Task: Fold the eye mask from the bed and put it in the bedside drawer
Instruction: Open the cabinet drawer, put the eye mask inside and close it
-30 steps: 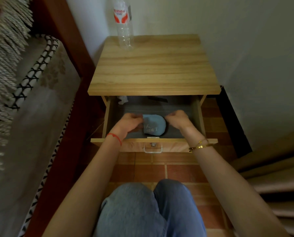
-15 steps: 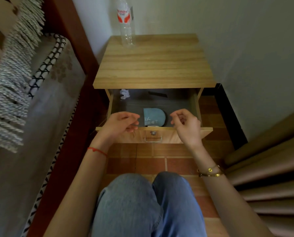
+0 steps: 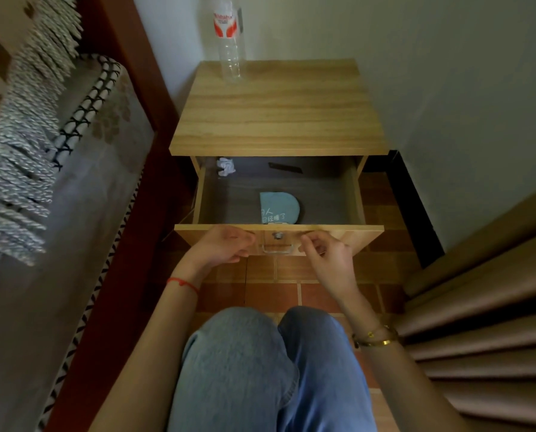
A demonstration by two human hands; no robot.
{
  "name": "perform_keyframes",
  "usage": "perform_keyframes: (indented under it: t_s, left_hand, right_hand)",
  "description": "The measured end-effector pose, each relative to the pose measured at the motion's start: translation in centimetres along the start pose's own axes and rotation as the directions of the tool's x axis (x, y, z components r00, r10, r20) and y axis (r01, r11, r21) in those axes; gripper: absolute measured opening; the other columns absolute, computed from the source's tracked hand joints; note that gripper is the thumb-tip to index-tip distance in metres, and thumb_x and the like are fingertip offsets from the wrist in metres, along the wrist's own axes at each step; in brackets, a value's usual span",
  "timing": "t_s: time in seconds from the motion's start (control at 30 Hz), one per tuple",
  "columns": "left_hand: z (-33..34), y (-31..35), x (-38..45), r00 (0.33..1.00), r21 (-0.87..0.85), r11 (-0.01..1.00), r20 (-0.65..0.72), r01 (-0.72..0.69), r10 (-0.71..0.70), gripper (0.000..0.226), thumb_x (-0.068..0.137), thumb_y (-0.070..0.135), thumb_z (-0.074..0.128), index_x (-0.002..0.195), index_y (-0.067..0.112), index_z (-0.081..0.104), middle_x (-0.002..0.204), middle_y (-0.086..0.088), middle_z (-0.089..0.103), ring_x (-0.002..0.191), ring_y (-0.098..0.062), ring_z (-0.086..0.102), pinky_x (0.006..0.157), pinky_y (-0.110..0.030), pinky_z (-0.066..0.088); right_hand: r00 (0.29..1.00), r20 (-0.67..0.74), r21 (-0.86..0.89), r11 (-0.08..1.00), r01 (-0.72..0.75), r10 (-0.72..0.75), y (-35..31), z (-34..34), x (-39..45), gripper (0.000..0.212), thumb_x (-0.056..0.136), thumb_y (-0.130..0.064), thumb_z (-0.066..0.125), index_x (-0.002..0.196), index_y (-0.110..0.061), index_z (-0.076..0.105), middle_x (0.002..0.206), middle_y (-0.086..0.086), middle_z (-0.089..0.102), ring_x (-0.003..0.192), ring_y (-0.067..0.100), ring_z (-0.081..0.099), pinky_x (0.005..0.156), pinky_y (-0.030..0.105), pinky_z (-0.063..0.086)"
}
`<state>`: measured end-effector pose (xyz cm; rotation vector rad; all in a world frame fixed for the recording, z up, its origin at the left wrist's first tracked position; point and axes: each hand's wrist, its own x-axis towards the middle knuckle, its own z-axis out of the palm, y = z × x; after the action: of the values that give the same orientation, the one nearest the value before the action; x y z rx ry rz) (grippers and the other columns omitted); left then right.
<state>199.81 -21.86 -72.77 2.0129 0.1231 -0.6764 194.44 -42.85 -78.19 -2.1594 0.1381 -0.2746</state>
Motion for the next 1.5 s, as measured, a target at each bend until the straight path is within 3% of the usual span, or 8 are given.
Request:
perform_keyframes:
  t_s: [0.1, 0.23, 0.3, 0.47, 0.53, 1.07, 1.33, 1.5]
  left_hand:
    - [0.1, -0.2, 0.2, 1.0, -0.02, 1.0, -0.031, -0.006, 0.006, 0.023, 0.09, 0.029, 0.062, 0.11, 0.019, 0.066, 0.091, 0.007, 0.067, 0.088, -0.006, 0.064, 0.067, -0.017, 0.049]
    - [0.3, -0.3, 0.6, 0.996, -0.057, 0.998, -0.082, 0.015, -0.02, 0.008, 0.09, 0.024, 0.062, 0.087, 0.025, 0.07, 0.086, -0.002, 0.066, 0.082, -0.014, 0.06, 0.068, -0.02, 0.048]
    - [0.4, -0.4, 0.7, 0.996, -0.066, 0.998, -0.091, 0.015, -0.021, 0.01, 0.09, 0.022, 0.062, 0.09, 0.023, 0.072, 0.088, -0.005, 0.067, 0.082, -0.016, 0.058, 0.068, -0.023, 0.048]
    - [0.4, -0.8, 1.1, 0.992, -0.072, 0.997, -0.126, -0.021, 0.011, 0.014, 0.087, 0.024, 0.065, 0.078, 0.031, 0.073, 0.1, 0.003, 0.073, 0.105, -0.018, 0.063, 0.099, -0.04, 0.049]
    - [0.5, -0.9, 1.1, 0.989, -0.076, 0.997, -0.144, -0.027, 0.016, 0.013, 0.085, 0.026, 0.067, 0.076, 0.032, 0.074, 0.1, 0.005, 0.073, 0.106, -0.018, 0.063, 0.101, -0.044, 0.048]
    - [0.0, -0.3, 1.4, 0.967, -0.15, 0.976, -0.224, -0.157, 0.121, 0.016, 0.089, 0.023, 0.062, 0.086, 0.031, 0.076, 0.088, 0.02, 0.071, 0.094, 0.003, 0.059, 0.091, -0.029, 0.047]
    - [0.0, 0.2, 2.3, 0.952, -0.149, 0.958, -0.228, -0.244, 0.207, 0.017, 0.09, 0.024, 0.061, 0.085, 0.032, 0.075, 0.099, 0.012, 0.074, 0.105, -0.01, 0.063, 0.099, -0.039, 0.047]
    - [0.3, 0.4, 3.6, 0.904, -0.058, 0.95, -0.33, -0.307, 0.272, 0.016, 0.091, 0.03, 0.059, 0.093, 0.028, 0.075, 0.099, 0.014, 0.073, 0.103, -0.004, 0.062, 0.091, -0.028, 0.048]
  right_hand:
    - [1.0, -0.025, -0.02, 1.0, -0.008, 0.007, 0.1, 0.2, 0.1, 0.022, 0.095, -0.03, 0.053, 0.099, -0.018, 0.07, 0.088, -0.008, 0.069, 0.077, -0.005, 0.06, 0.064, 0.005, 0.044]
    - [0.999, -0.047, -0.021, 1.0, -0.005, 0.004, 0.0, 0.4, 0.3, 0.018, 0.095, -0.022, 0.052, 0.095, -0.02, 0.07, 0.085, -0.011, 0.066, 0.081, -0.013, 0.057, 0.062, 0.001, 0.04]
    - [0.998, -0.059, -0.027, 1.0, -0.005, 0.004, 0.1, 0.4, 0.3, 0.019, 0.094, -0.018, 0.052, 0.093, -0.02, 0.071, 0.085, -0.011, 0.067, 0.08, -0.011, 0.058, 0.063, 0.002, 0.041]
    - [0.997, -0.08, -0.04, 0.999, -0.011, 0.008, 0.3, 0.5, 0.5, 0.02, 0.094, -0.017, 0.053, 0.092, -0.021, 0.073, 0.087, -0.011, 0.07, 0.077, -0.011, 0.059, 0.069, 0.0, 0.042]
    - [0.996, -0.094, -0.04, 0.999, -0.008, 0.004, 0.3, 0.5, 0.5, 0.02, 0.093, -0.017, 0.054, 0.091, -0.022, 0.073, 0.087, -0.011, 0.07, 0.076, -0.007, 0.06, 0.068, 0.001, 0.042]
    - [0.981, -0.184, -0.034, 0.998, 0.059, -0.065, -0.6, 0.1, 2.0, 0.02, 0.093, -0.012, 0.056, 0.09, -0.02, 0.074, 0.09, -0.009, 0.072, 0.085, -0.004, 0.06, 0.074, -0.001, 0.039]
    - [0.983, -0.179, -0.034, 0.998, 0.046, -0.052, -0.8, -0.4, 3.8, 0.021, 0.092, -0.012, 0.056, 0.089, -0.019, 0.075, 0.091, -0.007, 0.073, 0.086, 0.0, 0.064, 0.075, 0.001, 0.04]
    - [0.984, -0.171, -0.035, 0.998, 0.053, -0.058, -1.1, -0.5, 5.3, 0.022, 0.094, -0.013, 0.054, 0.089, -0.017, 0.075, 0.092, -0.004, 0.074, 0.084, 0.003, 0.064, 0.073, 0.001, 0.04]
